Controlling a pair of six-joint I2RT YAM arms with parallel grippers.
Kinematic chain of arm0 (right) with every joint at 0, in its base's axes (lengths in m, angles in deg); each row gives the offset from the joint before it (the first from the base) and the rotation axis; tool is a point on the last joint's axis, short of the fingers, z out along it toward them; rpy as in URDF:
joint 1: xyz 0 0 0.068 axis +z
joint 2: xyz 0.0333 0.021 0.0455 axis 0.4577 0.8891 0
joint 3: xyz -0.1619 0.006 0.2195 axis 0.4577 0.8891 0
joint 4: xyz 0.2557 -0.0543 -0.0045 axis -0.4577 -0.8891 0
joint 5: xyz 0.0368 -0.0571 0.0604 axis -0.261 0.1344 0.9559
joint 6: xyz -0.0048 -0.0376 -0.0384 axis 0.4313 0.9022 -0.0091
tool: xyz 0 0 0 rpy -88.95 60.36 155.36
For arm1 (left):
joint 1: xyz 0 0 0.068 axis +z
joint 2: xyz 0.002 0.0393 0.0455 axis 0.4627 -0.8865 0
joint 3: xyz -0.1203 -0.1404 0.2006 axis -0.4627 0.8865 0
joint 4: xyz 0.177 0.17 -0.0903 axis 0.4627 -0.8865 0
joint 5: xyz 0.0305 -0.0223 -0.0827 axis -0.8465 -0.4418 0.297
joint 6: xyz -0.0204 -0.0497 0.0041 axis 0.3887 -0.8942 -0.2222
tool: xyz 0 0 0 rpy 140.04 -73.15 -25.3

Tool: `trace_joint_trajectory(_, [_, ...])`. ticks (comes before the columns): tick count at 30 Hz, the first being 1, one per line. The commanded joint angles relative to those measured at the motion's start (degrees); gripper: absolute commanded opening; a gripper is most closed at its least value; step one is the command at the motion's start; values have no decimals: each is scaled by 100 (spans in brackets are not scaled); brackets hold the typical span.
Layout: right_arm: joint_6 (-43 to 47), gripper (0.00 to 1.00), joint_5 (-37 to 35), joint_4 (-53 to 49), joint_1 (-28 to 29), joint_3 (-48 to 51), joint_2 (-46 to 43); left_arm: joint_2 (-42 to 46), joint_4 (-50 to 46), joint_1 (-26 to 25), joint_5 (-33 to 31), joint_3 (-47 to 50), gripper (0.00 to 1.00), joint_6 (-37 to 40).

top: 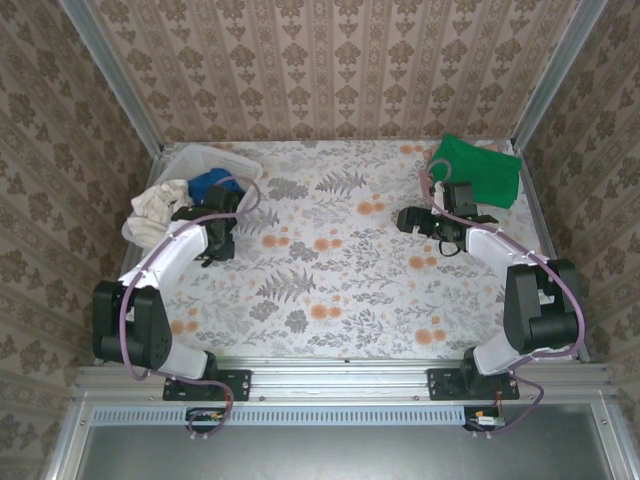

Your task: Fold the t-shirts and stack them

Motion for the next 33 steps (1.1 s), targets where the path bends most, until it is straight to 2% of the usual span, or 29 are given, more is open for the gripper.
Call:
trace_joint_trajectory(1, [-36, 100, 30, -127, 10, -152, 25, -548, 285, 153, 218, -28, 17, 54])
trace_joint_trajectory(3, [-34, 100, 9, -157, 8, -147, 21, -745, 378, 236, 237, -191, 9, 185])
trace_joint_trajectory(8, [-25, 100, -80, -236, 7, -182, 10, -1383, 628, 415, 189, -888, 0, 699])
trace_joint_trajectory(14, [-3, 100, -193, -287, 8, -194, 17, -2253, 531, 432, 186, -2015, 0, 1217])
trace_joint_trajectory(20, [2, 100, -236, -292, 8, -230, 114, -2827, 483, 407, 100, -2725, 0, 1575])
trace_joint_trajectory(33, [-1, 100, -197, -343, 7, -367, 363, -3504, 810, 502, 121, -3096, 0, 1976])
